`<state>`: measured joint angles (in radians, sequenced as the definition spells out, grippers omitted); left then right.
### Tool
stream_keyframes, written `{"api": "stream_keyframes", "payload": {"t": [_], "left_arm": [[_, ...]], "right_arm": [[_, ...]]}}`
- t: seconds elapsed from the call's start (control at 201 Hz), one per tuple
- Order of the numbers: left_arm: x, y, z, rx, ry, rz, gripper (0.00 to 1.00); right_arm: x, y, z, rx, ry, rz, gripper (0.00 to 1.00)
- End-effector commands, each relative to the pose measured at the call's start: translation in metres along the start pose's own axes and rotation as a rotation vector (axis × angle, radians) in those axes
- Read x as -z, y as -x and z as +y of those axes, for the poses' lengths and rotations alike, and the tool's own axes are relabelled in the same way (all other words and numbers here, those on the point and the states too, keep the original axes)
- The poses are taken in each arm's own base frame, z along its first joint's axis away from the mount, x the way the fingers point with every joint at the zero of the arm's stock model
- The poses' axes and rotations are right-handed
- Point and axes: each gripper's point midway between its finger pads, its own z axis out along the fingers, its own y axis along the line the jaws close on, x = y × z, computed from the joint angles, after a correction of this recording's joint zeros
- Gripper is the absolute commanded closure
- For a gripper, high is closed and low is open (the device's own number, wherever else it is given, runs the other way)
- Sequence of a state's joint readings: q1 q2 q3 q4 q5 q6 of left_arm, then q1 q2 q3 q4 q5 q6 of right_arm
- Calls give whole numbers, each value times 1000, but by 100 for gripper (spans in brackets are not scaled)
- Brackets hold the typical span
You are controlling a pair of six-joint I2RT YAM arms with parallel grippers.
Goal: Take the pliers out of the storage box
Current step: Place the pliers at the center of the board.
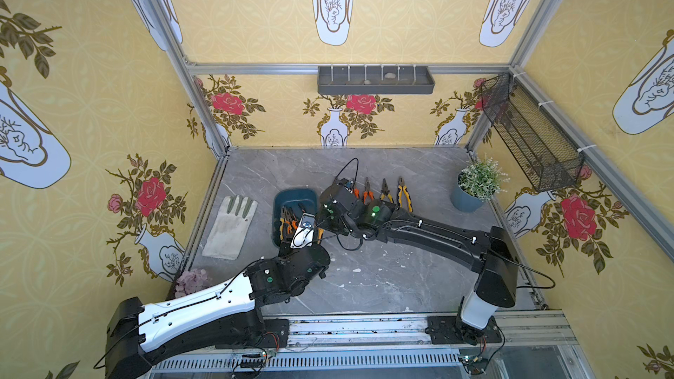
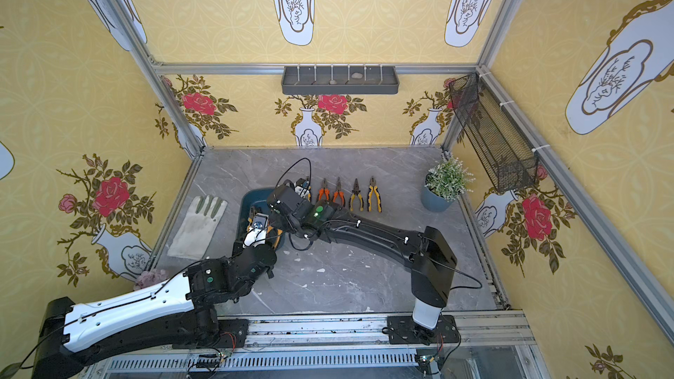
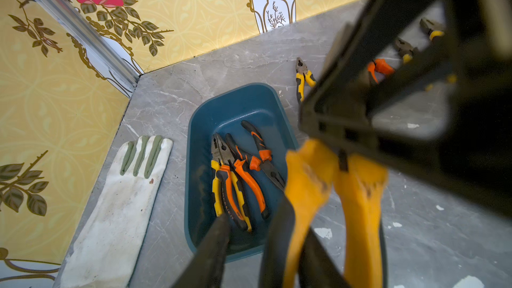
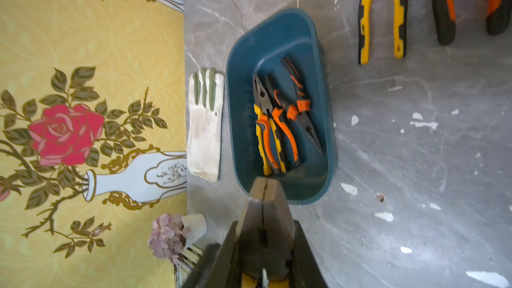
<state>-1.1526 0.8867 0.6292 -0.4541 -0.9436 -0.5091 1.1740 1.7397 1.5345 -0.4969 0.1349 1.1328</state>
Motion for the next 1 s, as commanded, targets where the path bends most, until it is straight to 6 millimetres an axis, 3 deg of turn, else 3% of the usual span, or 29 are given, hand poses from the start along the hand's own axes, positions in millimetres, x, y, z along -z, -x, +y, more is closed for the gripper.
{"api": "stream_keyframes", "payload": {"t": [0.0,0.05,0.184,0.393,0.642,0.856,0.936,0.991], "left_arm": [[4,12,1,76,-16,-50,30],[6,14,2,90,-30,-52,25],[13,15,4,122,-72,-53,22],[13,5,11,176,-67,-55,19],[4,-13,7,205,-58,-41,19],[1,-15,2,204,-64,-40,19],[1,-13,1,207,-69,-39,19],[0,-14,-1,203,-73,-34,19]], "right_arm": [[9,4,-9,67,-52,-19,100],[16,11,-13,90,-84,-50,100],[42,41,-46,187,-249,-151,100],[101,89,-145,194,-515,-191,100],[175,107,-254,118,-684,-183,100],[200,113,-258,281,-531,-292,100],[203,119,-273,234,-556,-279,100],[193,118,-287,196,-557,-176,100]]}}
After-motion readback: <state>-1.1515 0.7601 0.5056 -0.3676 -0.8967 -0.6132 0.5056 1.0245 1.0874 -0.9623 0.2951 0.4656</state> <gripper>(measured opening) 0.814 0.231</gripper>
